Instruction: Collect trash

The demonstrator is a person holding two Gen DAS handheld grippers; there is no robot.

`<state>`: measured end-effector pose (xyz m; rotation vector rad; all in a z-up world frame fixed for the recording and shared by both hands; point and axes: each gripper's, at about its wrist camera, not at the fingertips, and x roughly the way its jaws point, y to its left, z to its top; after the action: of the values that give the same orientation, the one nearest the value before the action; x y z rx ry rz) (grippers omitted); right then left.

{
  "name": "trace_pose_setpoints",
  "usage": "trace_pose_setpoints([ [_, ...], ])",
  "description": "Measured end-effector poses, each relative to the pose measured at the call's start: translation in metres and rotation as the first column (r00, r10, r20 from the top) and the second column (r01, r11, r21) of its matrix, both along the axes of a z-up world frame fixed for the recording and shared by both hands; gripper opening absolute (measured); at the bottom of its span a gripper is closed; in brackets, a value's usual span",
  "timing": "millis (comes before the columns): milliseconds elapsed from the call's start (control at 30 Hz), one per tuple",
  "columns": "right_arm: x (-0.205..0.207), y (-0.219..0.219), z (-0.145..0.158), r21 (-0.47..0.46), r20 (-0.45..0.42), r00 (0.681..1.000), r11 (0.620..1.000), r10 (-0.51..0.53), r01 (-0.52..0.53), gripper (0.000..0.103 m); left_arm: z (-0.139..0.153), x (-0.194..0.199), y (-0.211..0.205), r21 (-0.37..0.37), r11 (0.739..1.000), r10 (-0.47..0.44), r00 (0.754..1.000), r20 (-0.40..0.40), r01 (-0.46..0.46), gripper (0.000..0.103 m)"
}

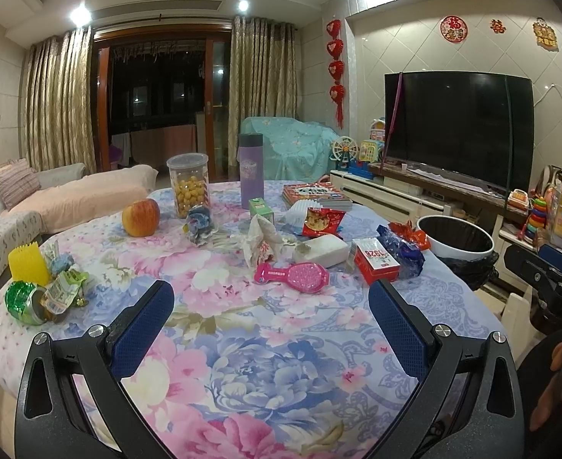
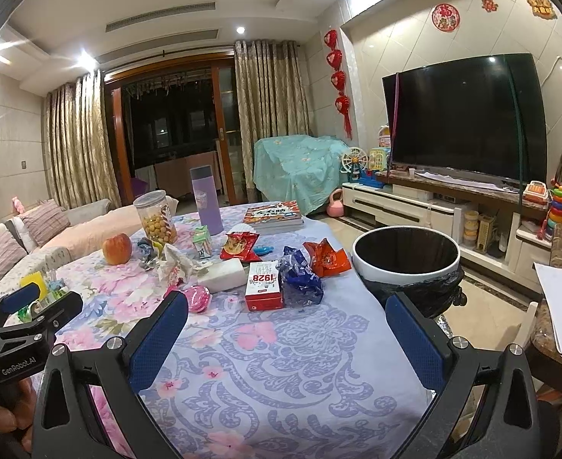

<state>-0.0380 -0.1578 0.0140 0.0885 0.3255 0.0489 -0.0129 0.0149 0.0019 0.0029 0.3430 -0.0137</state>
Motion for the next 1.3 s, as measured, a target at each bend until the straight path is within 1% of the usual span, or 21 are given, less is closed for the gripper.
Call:
trace_pose_setpoints([
  [333,-0.002,0.003,-0.001,0.005,-0.002,1.000,1.000,0.008,-0.008,0.103,-0.003,0.002,0.000,-0.005,1.000,-0.001,1.000,-0.013,0.001,0.103],
  [567,0.003,0.006,-0.005,0.018,-0.024,1.000,1.000,0.018,-0.017,0.103,-0.010,0.017,0.000,-0.009,1.000,-0.008,0.998,-0.066,0.007,0.103],
  [733,0.014,0.002,-0.008,0.045,-0.060,0.998,0.999,0.026,-0.023,0.103,-0.019,0.033,0.000,-0.017,1.000,-0.018,0.992,-0.121,0.016,0.103],
  [900,0.033,-0.008,-0.014,0.058,-0.103,0.994,0.998,0.034,-0.029,0.103,-0.025,0.051,-0.005,-0.033,0.998,-0.049,0.984,-0.173,0.044,0.103],
  [1100,0.062,-0.030,-0.028,0.115,-0.186,0.982,0.993,0.030,-0.008,0.103,-0.032,0.076,-0.012,-0.005,0.998,-0.056,0.974,-0.220,0.056,0.103],
  [1300,0.089,-0.038,-0.038,0.138,-0.243,0.969,0.990,0.054,-0.021,0.103,-0.039,0.104,-0.008,0.018,0.997,-0.071,0.962,-0.263,0.078,0.103],
])
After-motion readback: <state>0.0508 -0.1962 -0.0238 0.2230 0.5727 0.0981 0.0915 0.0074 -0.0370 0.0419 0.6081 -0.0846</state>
